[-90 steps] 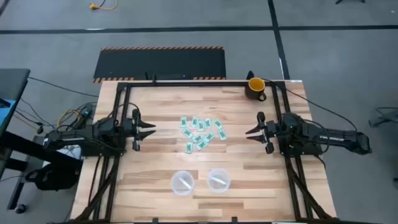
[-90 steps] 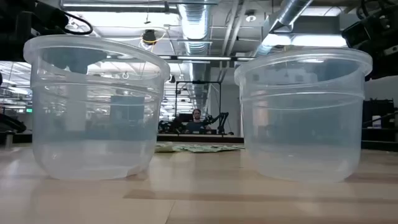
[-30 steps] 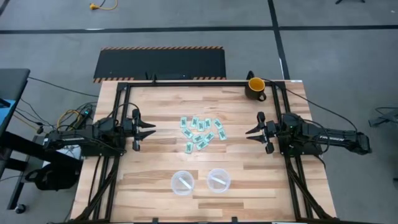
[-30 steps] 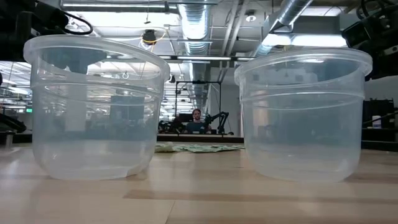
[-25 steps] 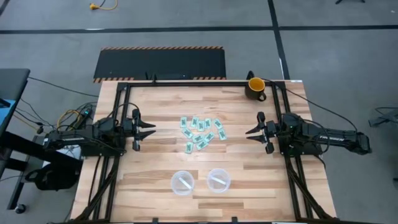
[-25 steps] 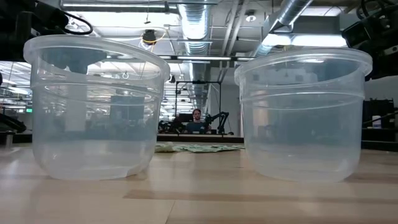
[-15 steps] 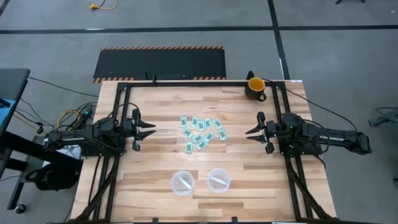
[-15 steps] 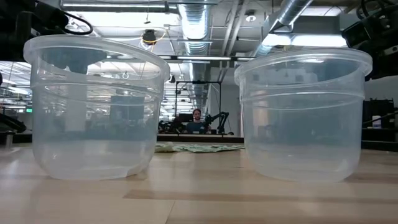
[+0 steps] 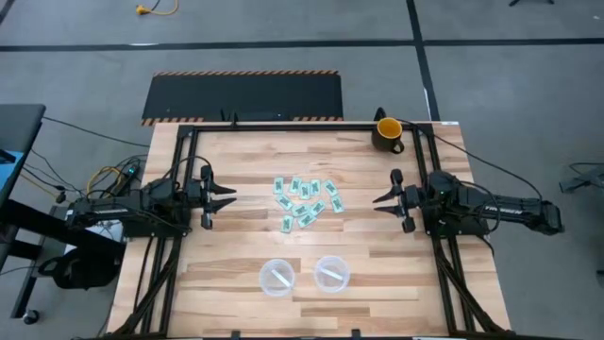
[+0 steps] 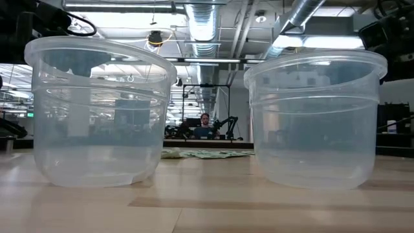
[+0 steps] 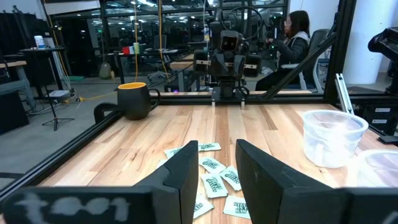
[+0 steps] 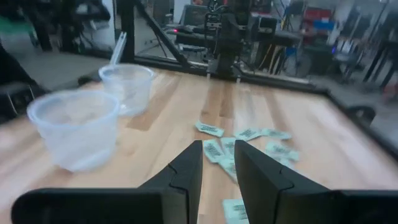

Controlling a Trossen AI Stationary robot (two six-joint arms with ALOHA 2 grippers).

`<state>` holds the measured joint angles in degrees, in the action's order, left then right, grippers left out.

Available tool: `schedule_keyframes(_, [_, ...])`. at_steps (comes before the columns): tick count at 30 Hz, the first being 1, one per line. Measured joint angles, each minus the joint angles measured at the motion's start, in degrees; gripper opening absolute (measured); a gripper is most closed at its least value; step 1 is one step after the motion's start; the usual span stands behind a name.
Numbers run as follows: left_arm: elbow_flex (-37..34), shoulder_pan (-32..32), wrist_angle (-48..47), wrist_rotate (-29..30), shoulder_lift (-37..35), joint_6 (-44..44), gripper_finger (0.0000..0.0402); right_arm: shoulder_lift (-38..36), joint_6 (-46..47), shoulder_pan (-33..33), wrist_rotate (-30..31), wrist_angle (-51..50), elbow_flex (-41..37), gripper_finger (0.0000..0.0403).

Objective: Pick and place Stevia / Truvia into bins
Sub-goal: Put the white stevia pack into the right transparent basket

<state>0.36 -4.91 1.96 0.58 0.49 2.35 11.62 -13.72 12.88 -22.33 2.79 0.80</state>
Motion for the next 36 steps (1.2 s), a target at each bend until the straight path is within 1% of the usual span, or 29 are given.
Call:
schedule_keyframes(2, [0.0, 0.0, 0.0, 0.0, 0.0, 0.0, 0.0097, 0.0, -1.6, 0.0, 0.0, 0.0, 0.0, 0.0087])
schedule_keyframes(22, [0.0, 0.0, 0.0, 0.0, 0.0, 0.0, 0.0097, 0.0, -1.1, 0.0, 0.0, 0.7, 0.0, 0.0087])
schedule_keyframes(25, [0.0, 0.0, 0.0, 0.0, 0.0, 0.0, 0.0097, 0.0, -3.9, -0.1, -0.1, 4.3, 0.0, 0.0087])
schedule_keyframes(27, [0.0, 0.0, 0.0, 0.0, 0.0, 0.0, 0.0097, 0.0, -3.7, -0.5, -0.3, 7.4, 0.0, 0.0087])
schedule_keyframes(32, [0.0, 0.0, 0.0, 0.0, 0.0, 0.0, 0.0097, 0.0, 2.8, -2.6, -0.3, 17.6, 0.0, 0.0087])
schedule_keyframes(36, [0.0, 0.0, 0.0, 0.0, 0.0, 0.0, 0.0097, 0.0, 7.9, -5.0, -0.3, 22.1, 0.0, 0.0087])
